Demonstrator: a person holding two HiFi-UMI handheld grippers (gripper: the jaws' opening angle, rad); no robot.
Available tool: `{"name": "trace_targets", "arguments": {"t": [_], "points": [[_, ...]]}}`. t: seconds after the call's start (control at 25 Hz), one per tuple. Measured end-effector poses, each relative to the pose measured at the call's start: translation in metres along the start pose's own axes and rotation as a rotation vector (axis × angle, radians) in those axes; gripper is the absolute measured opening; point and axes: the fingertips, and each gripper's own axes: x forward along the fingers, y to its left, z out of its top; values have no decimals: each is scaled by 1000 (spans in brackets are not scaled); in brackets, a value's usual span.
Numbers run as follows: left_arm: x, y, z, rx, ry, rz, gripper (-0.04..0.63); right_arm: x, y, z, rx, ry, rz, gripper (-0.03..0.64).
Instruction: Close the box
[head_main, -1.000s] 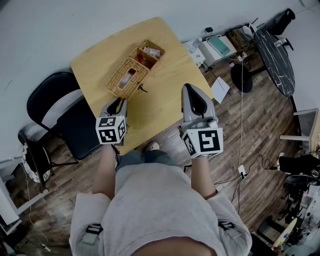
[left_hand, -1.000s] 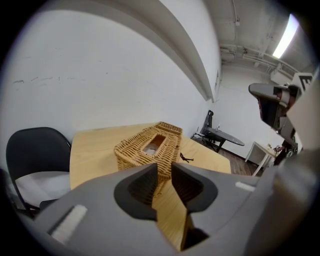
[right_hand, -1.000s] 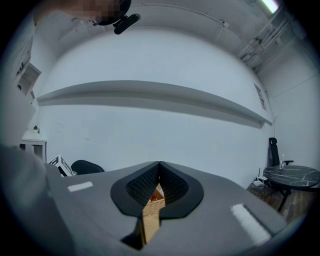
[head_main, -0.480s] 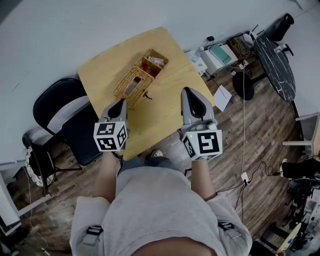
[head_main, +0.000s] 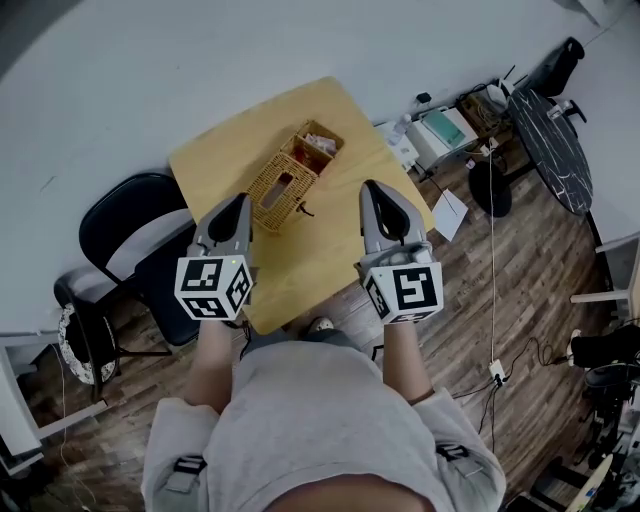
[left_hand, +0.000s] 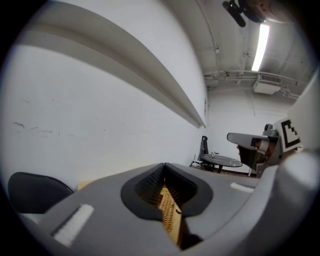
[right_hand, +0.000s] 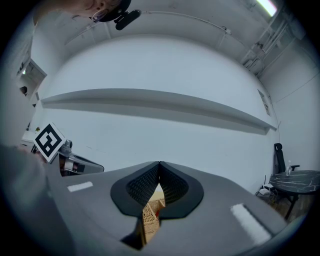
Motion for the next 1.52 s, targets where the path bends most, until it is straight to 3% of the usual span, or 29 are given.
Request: {"name": "trace_targets", "arguments": {"t": [0.6,1.52], "points": [[-31,-1,74,80,-161,5,60,-1,3,30,-37,-43,-21,3],[-52,3,114,133,-272,35,60,-12,0,58,-72,-88,-74,3]]}}
